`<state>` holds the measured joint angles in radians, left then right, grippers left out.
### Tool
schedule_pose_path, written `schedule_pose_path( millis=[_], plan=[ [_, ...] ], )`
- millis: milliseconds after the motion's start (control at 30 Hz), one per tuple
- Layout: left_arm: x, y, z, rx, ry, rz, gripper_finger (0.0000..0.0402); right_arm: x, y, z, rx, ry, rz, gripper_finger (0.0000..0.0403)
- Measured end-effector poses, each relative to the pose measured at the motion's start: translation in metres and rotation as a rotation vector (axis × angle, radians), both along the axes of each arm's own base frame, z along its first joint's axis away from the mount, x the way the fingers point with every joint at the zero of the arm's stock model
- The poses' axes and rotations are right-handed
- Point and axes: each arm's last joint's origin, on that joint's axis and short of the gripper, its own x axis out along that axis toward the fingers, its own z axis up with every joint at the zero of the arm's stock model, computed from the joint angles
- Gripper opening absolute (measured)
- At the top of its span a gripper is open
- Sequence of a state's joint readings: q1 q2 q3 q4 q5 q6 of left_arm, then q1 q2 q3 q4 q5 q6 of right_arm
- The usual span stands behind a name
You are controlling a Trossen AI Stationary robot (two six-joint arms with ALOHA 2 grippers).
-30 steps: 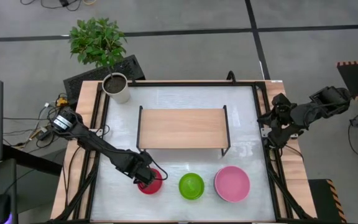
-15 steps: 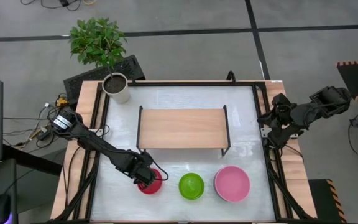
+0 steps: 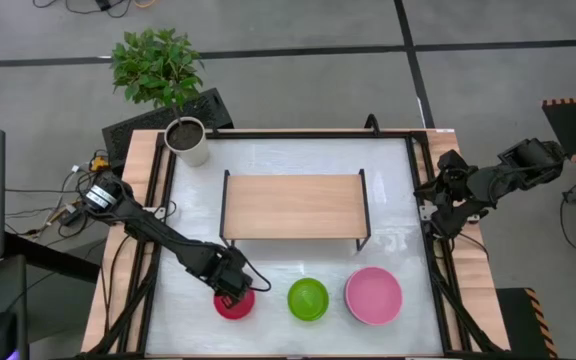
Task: Place and stack bowls onto a shelf
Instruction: Put the small orange bowl on the shelf
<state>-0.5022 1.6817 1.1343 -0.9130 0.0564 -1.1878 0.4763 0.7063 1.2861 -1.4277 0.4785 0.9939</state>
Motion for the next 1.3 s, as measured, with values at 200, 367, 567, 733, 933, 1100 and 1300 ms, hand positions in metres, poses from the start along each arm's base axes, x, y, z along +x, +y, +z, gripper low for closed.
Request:
schedule_pose_path(
  millis=[200, 367, 567, 733, 933, 1100, 1300],
  plan=[
    [0.007, -0.004, 0.014, -0.024, -0.032, -0.003, 0.0, 0.0, 0.0, 0.0, -0.004, 0.0, 0.002, 0.0113],
    [0.012, -0.006, 0.031, -0.018, -0.067, -0.001, 0.0, 0.0, 0.0, 0.0, -0.007, 0.001, 0.004, 0.0113],
    [0.017, -0.008, 0.05, -0.007, -0.093, 0.004, 0.0, 0.0, 0.0, 0.0, -0.02, -0.004, -0.004, 0.0113],
    [0.018, -0.004, 0.054, -0.033, -0.067, 0.016, 0.0, 0.0, 0.0, 0.0, -0.02, -0.004, -0.005, 0.0113],
    [0.018, 0.007, 0.053, -0.034, -0.01, 0.029, 0.0, 0.0, 0.0, 0.0, -0.017, -0.005, -0.007, 0.0113],
    [0.021, 0.013, 0.059, -0.038, -0.007, 0.027, 0.0, 0.0, 0.0, 0.0, -0.018, -0.004, -0.007, 0.0113],
    [0.032, 0.007, 0.11, -0.159, -0.115, -0.041, 0.0, 0.0, -0.001, 0.0, -0.039, 0.002, 0.01, 0.0113]
  ],
)
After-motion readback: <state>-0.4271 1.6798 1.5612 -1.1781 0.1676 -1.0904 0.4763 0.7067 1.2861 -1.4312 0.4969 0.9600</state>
